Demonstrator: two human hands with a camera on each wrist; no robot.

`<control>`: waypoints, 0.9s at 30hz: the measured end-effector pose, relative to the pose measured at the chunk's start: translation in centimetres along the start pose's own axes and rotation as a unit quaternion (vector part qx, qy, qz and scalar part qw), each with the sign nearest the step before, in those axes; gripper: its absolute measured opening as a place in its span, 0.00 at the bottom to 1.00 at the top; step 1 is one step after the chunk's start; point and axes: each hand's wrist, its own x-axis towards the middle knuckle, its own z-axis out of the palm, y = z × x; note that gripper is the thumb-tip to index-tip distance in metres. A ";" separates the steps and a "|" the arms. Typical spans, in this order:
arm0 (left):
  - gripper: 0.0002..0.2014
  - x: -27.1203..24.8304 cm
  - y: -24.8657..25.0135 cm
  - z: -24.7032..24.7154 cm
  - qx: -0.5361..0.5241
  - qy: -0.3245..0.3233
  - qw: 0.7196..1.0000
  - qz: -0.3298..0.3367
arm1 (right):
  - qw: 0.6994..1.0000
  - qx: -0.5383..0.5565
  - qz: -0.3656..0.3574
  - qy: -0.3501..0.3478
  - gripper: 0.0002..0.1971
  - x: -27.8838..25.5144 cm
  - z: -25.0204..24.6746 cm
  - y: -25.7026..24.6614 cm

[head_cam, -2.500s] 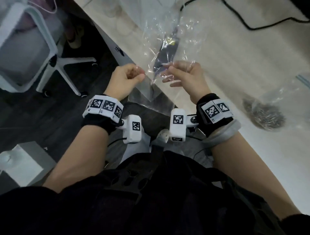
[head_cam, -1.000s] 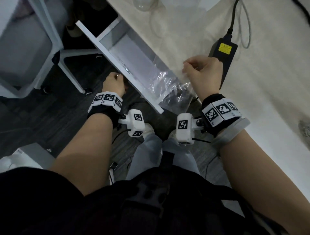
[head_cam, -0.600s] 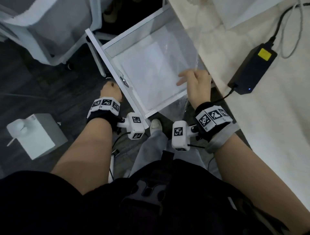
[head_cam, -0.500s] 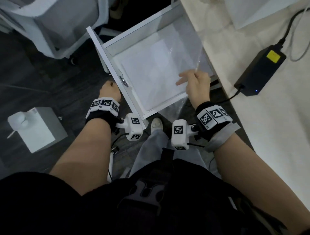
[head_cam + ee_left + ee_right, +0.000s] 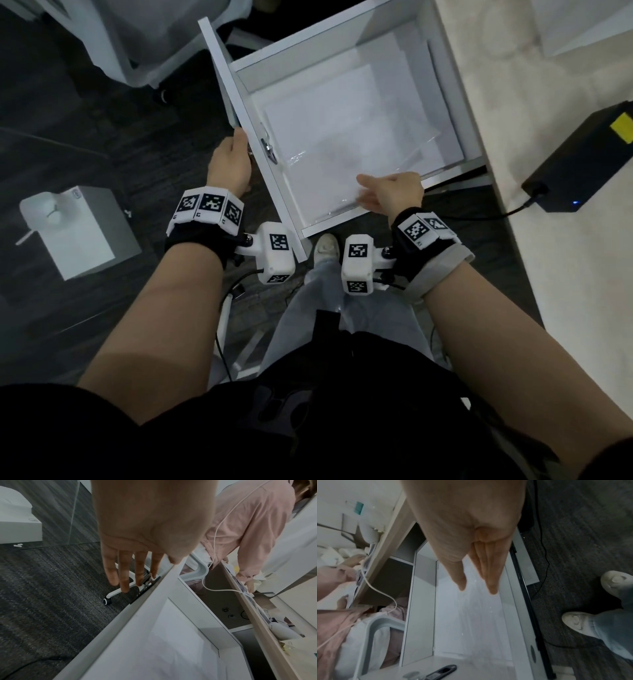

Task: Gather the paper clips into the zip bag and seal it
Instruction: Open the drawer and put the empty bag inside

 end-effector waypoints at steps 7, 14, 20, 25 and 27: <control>0.21 0.2 0.6 0.9 -0.041 -0.001 0.999 0.035 | 0.962 -0.169 -0.130 0.171 0.25 0.8 -1.4 -0.7; 0.19 0.3 0.2 1.9 -0.051 -0.008 0.998 0.048 | 0.923 -0.305 -0.208 0.108 0.29 4.4 -1.1 -2.0; 0.19 0.6 -0.1 2.1 -0.060 -0.011 0.997 0.057 | 0.928 -0.340 -0.126 0.082 0.42 7.3 0.2 -3.2; 0.18 0.4 -0.1 2.1 -0.067 -0.011 0.995 0.069 | 0.932 -0.317 -0.143 0.106 0.19 8.5 -0.1 -3.0; 0.18 0.3 0.0 2.1 -0.065 -0.005 0.995 0.072 | 0.935 -0.290 -0.166 0.116 0.17 8.4 -0.4 -2.9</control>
